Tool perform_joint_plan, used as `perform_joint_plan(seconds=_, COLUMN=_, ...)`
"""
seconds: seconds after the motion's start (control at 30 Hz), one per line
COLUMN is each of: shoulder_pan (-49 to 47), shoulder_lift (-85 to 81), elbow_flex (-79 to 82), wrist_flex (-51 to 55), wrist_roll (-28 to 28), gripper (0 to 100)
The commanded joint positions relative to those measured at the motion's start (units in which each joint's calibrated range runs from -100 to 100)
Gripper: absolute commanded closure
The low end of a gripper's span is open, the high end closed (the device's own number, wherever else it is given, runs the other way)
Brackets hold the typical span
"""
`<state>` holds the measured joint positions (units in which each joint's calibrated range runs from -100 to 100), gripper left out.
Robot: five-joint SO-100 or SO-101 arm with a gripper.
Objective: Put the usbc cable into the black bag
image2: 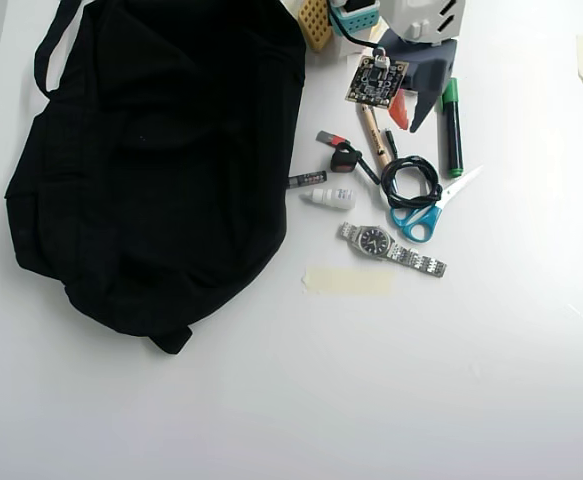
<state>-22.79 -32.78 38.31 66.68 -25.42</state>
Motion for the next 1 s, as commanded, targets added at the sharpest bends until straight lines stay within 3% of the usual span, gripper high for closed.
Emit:
perform_joint_plan(seconds=0.0, shoulder_pan=-2.42, shoulder_lift=3.73, elbow_flex=-5.52, wrist_flex=-0.01, wrist_roll=-6.15, gripper=98)
perform_joint_plan(seconds=0.3, shoulder_pan=-7.65, shoulder_lift=17.59, elbow_flex=-12.79, wrist_flex=-0.27, wrist_roll=-17.74, gripper=98)
perform_joint_plan(seconds=0.6, shoulder_pan=-9.07, shoulder_lift=31.28, elbow_flex=-18.99, wrist_flex=-0.1, wrist_roll=-19.62, gripper=97)
perform_joint_plan(seconds=0.97, shoulder_pan=-8.55, shoulder_lift=32.78, elbow_flex=-18.9, wrist_flex=1.36, wrist_roll=-19.89, gripper=66)
